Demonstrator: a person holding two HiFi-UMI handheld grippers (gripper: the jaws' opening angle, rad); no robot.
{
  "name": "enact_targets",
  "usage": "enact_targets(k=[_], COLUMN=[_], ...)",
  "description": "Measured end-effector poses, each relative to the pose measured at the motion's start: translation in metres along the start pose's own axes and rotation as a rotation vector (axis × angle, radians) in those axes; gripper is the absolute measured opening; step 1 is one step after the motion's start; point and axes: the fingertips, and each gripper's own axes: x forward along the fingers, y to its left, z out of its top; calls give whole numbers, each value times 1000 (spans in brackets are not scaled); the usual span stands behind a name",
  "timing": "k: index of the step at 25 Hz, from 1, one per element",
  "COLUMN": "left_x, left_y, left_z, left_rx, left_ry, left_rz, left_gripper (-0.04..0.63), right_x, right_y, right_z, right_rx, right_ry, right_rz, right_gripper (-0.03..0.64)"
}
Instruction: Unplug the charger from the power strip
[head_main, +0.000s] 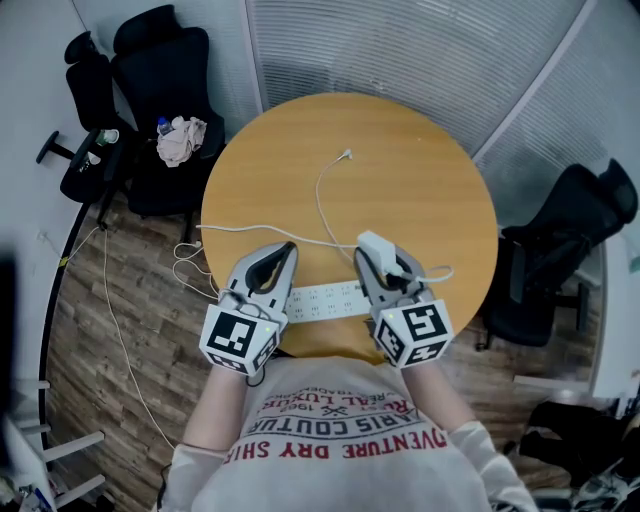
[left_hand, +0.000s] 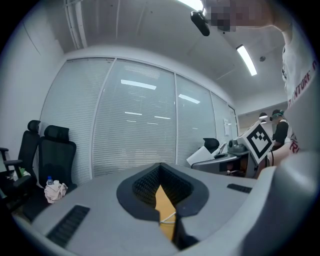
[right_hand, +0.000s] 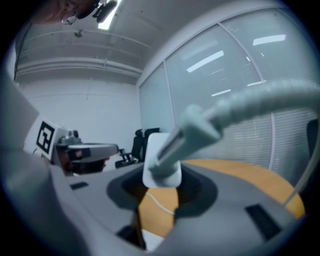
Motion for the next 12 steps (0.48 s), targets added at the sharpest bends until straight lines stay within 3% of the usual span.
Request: enact_targets(k=[12], left_x=[3], left_y=[-2], left_z=[0], left_rx=[1], left_ry=[11], left_rz=[-3], left_gripper=[34], right_x=[-2], right_y=[-1], right_z=[-1], right_rx=[-6], right_ry=[6], right_rz=[-21], right_gripper=[155])
